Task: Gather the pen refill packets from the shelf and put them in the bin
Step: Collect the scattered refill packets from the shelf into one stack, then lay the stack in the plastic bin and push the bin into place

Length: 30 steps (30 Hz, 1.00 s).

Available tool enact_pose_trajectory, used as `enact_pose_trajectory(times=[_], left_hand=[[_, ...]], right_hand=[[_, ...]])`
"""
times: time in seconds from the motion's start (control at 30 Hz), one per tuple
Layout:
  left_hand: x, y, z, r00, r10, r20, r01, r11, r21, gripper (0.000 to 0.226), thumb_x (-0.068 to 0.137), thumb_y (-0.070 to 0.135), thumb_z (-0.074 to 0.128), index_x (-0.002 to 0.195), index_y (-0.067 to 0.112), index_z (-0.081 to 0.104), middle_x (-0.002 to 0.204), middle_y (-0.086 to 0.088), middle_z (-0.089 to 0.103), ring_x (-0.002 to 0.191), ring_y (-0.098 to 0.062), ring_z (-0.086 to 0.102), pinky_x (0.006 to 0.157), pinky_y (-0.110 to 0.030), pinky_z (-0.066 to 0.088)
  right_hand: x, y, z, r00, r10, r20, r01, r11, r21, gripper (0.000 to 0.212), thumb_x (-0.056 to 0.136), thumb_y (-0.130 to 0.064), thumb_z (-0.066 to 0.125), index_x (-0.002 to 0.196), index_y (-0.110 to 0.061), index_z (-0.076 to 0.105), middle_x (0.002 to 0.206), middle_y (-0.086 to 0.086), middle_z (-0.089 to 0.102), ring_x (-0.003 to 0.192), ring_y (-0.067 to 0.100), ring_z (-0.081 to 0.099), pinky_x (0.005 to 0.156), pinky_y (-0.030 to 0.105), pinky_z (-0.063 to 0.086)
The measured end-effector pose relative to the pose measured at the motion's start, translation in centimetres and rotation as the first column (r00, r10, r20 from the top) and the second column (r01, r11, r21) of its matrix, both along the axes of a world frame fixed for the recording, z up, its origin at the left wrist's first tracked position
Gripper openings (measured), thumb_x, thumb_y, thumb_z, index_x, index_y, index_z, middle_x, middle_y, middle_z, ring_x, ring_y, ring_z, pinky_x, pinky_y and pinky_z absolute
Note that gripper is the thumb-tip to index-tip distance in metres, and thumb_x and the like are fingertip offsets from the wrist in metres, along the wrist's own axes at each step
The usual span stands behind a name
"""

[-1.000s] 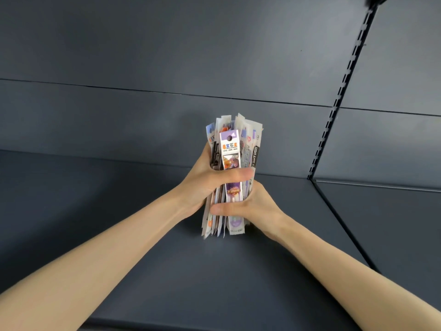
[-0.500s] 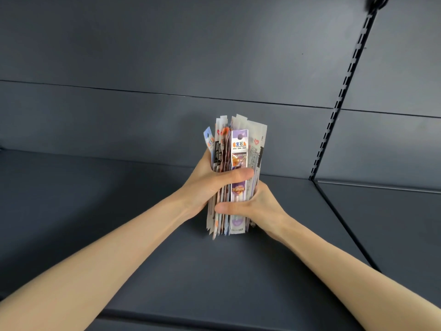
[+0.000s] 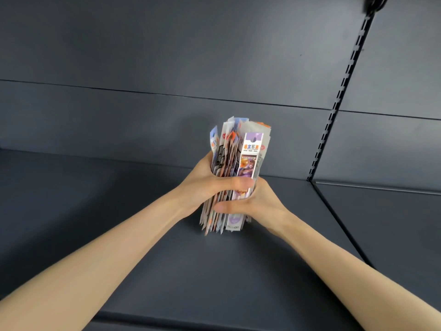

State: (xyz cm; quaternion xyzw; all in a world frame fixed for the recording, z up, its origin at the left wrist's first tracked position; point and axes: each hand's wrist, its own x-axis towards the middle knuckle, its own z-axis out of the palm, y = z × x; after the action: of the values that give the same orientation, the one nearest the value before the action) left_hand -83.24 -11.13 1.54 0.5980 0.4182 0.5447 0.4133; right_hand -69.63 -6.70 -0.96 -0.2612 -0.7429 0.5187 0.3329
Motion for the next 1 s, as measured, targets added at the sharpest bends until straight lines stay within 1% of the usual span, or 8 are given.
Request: enact_pose_trajectory(times=[0.07, 0.17, 0.3, 0.5, 0.63, 0.7, 0.83, 1.0], left_hand=[[0.0, 0.1, -0.2, 0.999, 0.000, 0.041, 0.000, 1.000, -0.003, 0.051, 0.062, 0.014, 0.075, 0.111, 0.017, 0.060, 0.089, 0.006, 0.074, 0.091, -0.013, 0.071, 0.077, -0.025, 0.056], [0.1, 0.2, -0.3, 0.997, 0.003, 0.071, -0.002, 1.000, -0.019, 0.050, 0.063, 0.012, 0.075, 0.110, 0.017, 0.061, 0.086, 0.008, 0.074, 0.087, -0.011, 0.071, 0.071, -0.021, 0.056], [-0.1, 0.5, -0.3, 0.997, 0.018, 0.072, -0.014, 0.998, -0.065, 0.030, 0.071, 0.008, 0.076, 0.095, 0.024, 0.066, 0.083, 0.008, 0.075, 0.082, -0.010, 0.072, 0.069, -0.022, 0.055], [0.1, 0.2, 0.0, 0.989, 0.008, 0.148, 0.005, 0.996, -0.087, 0.024, 0.080, 0.006, 0.066, 0.096, 0.025, 0.068, 0.087, 0.006, 0.076, 0.085, -0.012, 0.072, 0.072, -0.025, 0.057], [1.0, 0.6, 1.0, 0.987, 0.018, 0.161, -0.005, 0.997, -0.079, 0.022, 0.081, 0.009, 0.067, 0.095, 0.026, 0.067, 0.084, 0.007, 0.076, 0.082, -0.012, 0.073, 0.068, -0.023, 0.057], [1.9, 0.8, 1.9, 0.987, 0.019, 0.159, -0.009, 0.998, -0.064, 0.020, 0.081, 0.011, 0.067, 0.094, 0.026, 0.068, 0.082, 0.006, 0.076, 0.080, -0.013, 0.073, 0.067, -0.024, 0.057], [5.3, 0.1, 4.3, 0.989, -0.043, 0.143, 0.045, 0.999, -0.011, 0.016, 0.081, 0.014, 0.067, 0.094, 0.024, 0.071, 0.085, 0.001, 0.075, 0.083, -0.018, 0.072, 0.075, -0.031, 0.058], [12.2, -1.6, 6.5, 0.977, -0.189, 0.095, 0.186, 0.982, 0.044, 0.016, 0.082, 0.014, 0.065, 0.090, 0.026, 0.072, 0.087, 0.002, 0.075, 0.083, -0.016, 0.072, 0.073, -0.029, 0.059]], right_hand=[[-0.2, 0.0, 0.0, 1.000, 0.008, 0.014, -0.008, 1.000, 0.006, 0.057, 0.066, 0.001, 0.082, 0.117, -0.014, 0.061, 0.107, 0.006, 0.073, 0.096, 0.015, 0.071, 0.083, 0.031, 0.058], [-0.2, -0.1, -0.2, 1.000, -0.002, 0.020, 0.001, 1.000, 0.009, 0.054, 0.066, 0.003, 0.081, 0.114, -0.015, 0.063, 0.105, 0.006, 0.073, 0.094, 0.014, 0.071, 0.081, 0.029, 0.058], [-0.6, -0.1, -0.5, 0.998, 0.020, 0.058, -0.019, 1.000, -0.017, 0.051, 0.065, 0.001, 0.082, 0.111, -0.014, 0.064, 0.102, 0.004, 0.073, 0.095, 0.012, 0.070, 0.080, 0.024, 0.057], [-0.7, -0.4, -0.5, 0.998, 0.004, 0.055, 0.002, 0.995, -0.102, 0.039, 0.063, -0.006, 0.082, 0.099, -0.012, 0.068, 0.090, 0.003, 0.074, 0.092, 0.021, 0.071, 0.086, 0.039, 0.057], [-0.2, -0.6, 0.7, 0.998, -0.024, 0.055, 0.031, 0.989, -0.142, 0.038, 0.064, -0.008, 0.081, 0.101, -0.008, 0.069, 0.095, 0.010, 0.073, 0.094, 0.028, 0.071, 0.088, 0.048, 0.056], [0.8, -0.8, 1.7, 0.998, -0.037, 0.058, 0.044, 0.990, -0.132, 0.033, 0.067, -0.005, 0.079, 0.098, -0.009, 0.069, 0.094, 0.009, 0.073, 0.093, 0.028, 0.071, 0.088, 0.048, 0.056], [4.8, -2.0, 4.5, 0.997, -0.055, 0.044, 0.059, 0.994, -0.090, 0.027, 0.072, 0.001, 0.076, 0.094, -0.013, 0.070, 0.090, 0.005, 0.073, 0.090, 0.024, 0.072, 0.084, 0.040, 0.057], [12.2, -4.7, 6.2, 0.990, -0.144, -0.007, 0.143, 0.988, -0.050, 0.033, 0.073, -0.002, 0.077, 0.103, -0.011, 0.068, 0.098, 0.008, 0.073, 0.094, 0.026, 0.071, 0.087, 0.042, 0.057]])
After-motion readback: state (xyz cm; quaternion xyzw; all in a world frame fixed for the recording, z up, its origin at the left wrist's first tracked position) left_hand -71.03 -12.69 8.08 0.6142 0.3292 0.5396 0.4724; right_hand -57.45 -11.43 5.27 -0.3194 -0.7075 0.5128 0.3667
